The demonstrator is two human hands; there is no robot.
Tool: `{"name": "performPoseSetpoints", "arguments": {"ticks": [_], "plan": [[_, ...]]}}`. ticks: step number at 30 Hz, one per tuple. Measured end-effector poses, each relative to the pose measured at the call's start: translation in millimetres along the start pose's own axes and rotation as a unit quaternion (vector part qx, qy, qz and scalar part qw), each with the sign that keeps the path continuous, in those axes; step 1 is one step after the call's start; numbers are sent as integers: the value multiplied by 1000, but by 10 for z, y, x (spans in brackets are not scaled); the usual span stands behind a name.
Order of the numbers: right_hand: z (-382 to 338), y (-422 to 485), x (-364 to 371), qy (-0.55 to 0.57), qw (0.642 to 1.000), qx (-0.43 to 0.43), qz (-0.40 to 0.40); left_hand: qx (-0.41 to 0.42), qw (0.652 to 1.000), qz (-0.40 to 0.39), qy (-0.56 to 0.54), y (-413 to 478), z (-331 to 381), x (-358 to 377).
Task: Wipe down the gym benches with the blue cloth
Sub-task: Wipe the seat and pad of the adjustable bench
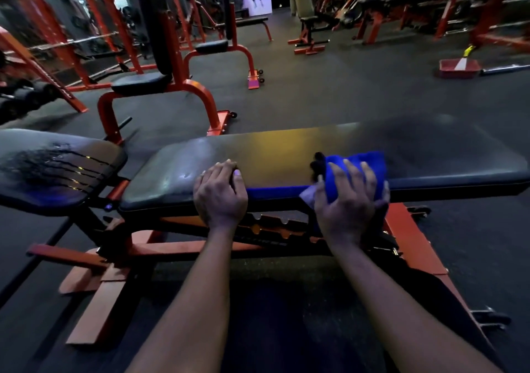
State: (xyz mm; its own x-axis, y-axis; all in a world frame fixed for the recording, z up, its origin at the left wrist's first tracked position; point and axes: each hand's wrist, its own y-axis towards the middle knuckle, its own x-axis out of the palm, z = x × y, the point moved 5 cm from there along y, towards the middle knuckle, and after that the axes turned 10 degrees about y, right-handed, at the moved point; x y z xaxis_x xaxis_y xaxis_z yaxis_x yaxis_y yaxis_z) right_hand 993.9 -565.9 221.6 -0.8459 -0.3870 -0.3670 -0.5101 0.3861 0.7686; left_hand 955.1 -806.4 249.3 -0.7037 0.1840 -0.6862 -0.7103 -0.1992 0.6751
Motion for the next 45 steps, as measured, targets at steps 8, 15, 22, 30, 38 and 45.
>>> {"name": "performPoseSetpoints", "arguments": {"ticks": [8,15,22,30,38,45], "plan": [[-155,-91,66,-6,995,-81,-55,-1,1000,-1,10,2,20,-16],[289,76,-106,61,970,191,137,70,997,35,10,-63,408,-52],[600,101,-259,38,988,124,83,116,992,-45,10,-198,1048,156],[421,-11,-185,78,981,140,109,110,992,-55,38,-219,1069,157],[822,240,-374,38,980,166,100,101,993,-63,19,-207,1058,142],[727,259,-348,24,983,169,72,102,993,-67,1,-200,1064,161]]}}
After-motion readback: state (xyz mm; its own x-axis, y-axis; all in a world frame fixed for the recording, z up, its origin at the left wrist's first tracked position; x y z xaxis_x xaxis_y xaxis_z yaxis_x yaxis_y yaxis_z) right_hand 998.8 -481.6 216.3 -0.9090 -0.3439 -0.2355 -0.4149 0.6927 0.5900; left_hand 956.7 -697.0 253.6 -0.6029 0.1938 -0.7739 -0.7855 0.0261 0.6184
